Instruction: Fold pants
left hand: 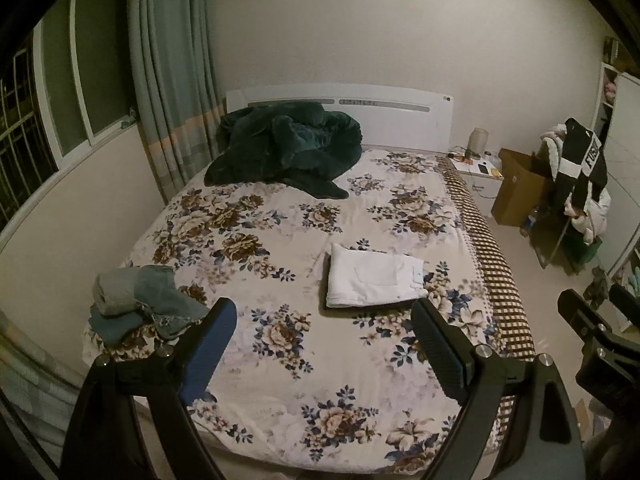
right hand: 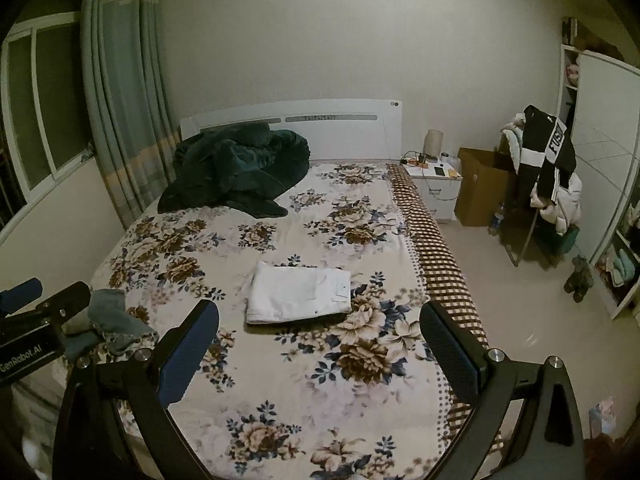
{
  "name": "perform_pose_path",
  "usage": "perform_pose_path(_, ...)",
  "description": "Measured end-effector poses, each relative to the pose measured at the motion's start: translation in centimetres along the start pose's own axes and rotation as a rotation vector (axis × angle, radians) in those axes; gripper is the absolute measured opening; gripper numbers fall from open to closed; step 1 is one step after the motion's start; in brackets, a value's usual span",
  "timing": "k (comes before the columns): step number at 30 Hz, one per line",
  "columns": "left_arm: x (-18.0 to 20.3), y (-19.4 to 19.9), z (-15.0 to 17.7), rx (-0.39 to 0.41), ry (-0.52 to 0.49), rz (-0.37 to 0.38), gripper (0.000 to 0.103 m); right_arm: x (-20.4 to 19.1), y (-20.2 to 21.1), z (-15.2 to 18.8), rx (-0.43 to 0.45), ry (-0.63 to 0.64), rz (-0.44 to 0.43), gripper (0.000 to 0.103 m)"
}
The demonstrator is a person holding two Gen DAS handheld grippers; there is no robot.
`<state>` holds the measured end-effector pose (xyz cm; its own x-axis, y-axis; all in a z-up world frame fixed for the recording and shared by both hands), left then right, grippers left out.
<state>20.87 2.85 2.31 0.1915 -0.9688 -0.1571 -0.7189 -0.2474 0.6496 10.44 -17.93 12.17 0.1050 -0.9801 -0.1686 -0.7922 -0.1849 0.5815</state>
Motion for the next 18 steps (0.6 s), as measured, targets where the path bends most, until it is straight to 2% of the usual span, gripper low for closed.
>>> perform_pose_path(1, -0.2, 0.3, 0.2, -0.003, 0.004, 0.009, 0.101, -0.4, 0.9, 0.0, 0.005, -0.003, 0.003, 0.103)
perform_pose_path(2, -0.3, 0.5, 0.3, -0.002, 0.005, 0.015, 0.102, -0.4, 1.0, 0.0, 0.006, -0.004, 0.003, 0.103)
perform_pose_path(9, -0.4, 1.4, 1.2, 0.001, -0.005, 0.01, 0.103, -1.7, 3.1, 0.3, 0.004, 0.006, 0.018, 0.103)
perform_pose_path(18, -0.7, 2.4, 1.5, 0.019, -0.001, -0.009, 0.103, -1.5, 2.9, 0.6, -0.014, 0.004, 0.013, 0.103)
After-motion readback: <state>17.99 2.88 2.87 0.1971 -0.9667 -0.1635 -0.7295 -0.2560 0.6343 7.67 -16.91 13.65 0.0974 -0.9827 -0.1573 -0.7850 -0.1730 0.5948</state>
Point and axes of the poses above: each gripper's, at about its wrist camera, not at the fingertips, and y roughly against the way its jaws point, x to its right, z to its underside, the point moved 4 cm from there along -y, roughly the way its jaws point, and after that the axes turned 13 degrees about -z, right-handed, at the moved point
